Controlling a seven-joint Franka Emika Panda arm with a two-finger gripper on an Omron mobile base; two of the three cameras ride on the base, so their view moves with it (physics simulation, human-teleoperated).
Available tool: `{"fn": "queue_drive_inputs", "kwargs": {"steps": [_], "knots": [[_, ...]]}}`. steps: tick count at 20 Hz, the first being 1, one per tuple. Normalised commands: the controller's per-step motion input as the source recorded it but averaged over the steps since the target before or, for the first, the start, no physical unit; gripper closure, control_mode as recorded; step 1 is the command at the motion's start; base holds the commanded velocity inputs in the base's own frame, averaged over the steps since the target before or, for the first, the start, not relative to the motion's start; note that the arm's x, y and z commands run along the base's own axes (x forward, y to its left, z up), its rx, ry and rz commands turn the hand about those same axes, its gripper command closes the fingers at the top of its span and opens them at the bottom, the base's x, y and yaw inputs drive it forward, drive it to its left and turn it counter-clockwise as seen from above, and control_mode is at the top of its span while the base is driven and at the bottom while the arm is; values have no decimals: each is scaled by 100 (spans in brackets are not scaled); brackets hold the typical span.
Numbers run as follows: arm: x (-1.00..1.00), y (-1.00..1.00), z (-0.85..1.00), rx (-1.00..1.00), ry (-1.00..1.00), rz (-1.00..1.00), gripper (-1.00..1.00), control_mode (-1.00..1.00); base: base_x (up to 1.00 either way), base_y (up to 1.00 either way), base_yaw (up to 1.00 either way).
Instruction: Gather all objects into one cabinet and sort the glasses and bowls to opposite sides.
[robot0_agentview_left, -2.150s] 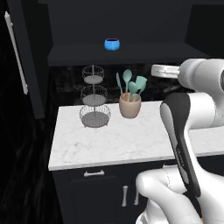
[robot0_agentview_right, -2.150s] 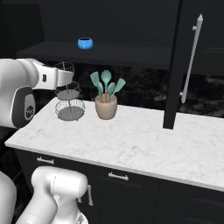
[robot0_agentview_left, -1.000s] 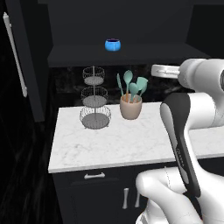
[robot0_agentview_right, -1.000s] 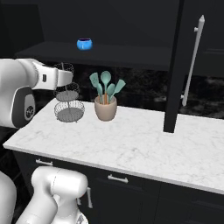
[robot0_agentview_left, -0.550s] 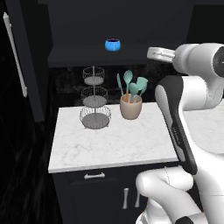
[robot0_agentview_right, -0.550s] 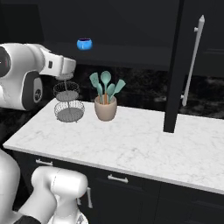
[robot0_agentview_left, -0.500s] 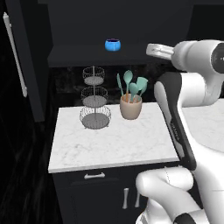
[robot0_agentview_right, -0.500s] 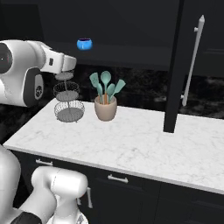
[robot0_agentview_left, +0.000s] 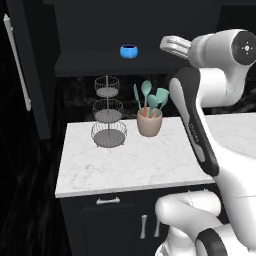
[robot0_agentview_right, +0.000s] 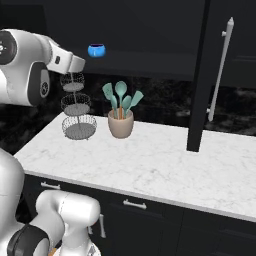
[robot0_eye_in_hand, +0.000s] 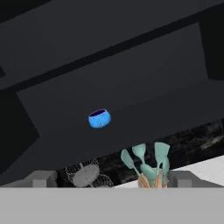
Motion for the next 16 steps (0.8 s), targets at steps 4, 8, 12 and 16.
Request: {"fn": "queue_drive_inputs", "kwargs": {"steps": [4, 8, 12, 16], "knots": [[13, 1, -34, 3, -2, 1, -100, -100, 0, 0, 0], [35, 5, -2, 0, -1, 0, -100, -100, 0, 0, 0], [50, 16, 0, -5, 0, 1, -100, -100, 0, 0, 0], [19, 21, 0, -2, 0, -1, -100, -100, 0, 0, 0]]}}
